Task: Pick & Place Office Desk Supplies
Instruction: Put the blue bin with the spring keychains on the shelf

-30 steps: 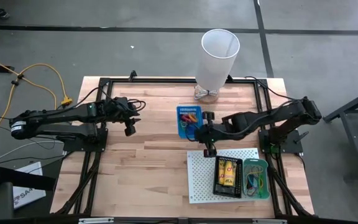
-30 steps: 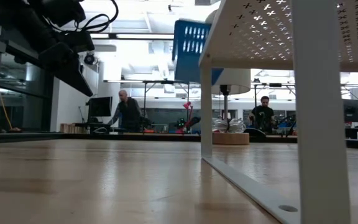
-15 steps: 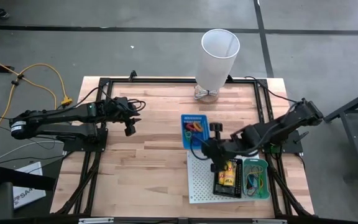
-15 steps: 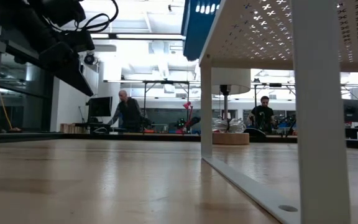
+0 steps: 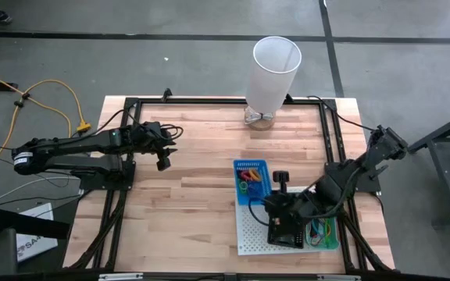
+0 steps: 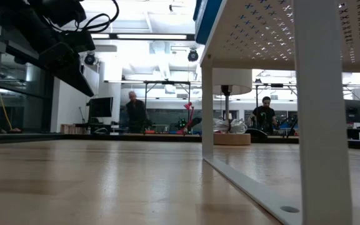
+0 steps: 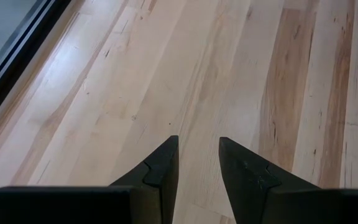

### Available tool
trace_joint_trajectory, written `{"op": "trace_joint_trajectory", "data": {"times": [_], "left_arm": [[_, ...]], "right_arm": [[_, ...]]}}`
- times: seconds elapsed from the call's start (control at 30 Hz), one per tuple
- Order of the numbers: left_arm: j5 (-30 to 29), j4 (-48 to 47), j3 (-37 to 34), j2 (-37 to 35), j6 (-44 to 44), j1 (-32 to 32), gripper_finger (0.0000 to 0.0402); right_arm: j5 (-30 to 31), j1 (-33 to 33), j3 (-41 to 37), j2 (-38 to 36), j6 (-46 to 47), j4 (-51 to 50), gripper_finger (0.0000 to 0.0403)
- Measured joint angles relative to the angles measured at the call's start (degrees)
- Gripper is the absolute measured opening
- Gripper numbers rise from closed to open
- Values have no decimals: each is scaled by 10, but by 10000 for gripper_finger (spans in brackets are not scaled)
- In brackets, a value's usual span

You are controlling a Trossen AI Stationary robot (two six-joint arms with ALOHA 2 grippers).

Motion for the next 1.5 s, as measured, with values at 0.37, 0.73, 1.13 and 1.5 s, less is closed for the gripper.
{"op": "trace_joint_trajectory", "data": {"times": [0.37, 0.73, 1.13, 1.5], "left_arm": [[0, 0, 0, 0, 1, 0, 108], [0, 8, 0, 0, 2, 0, 108], [0, 8, 0, 0, 1, 0, 108], [0, 8, 0, 0, -2, 0, 108]], "right_arm": [[3, 17, 31, 11, -16, -1, 3], [25, 21, 233, 150, -1, -140, 3], [28, 62, 331, 258, 133, -183, 3], [31, 97, 331, 263, 173, -208, 3]]}}
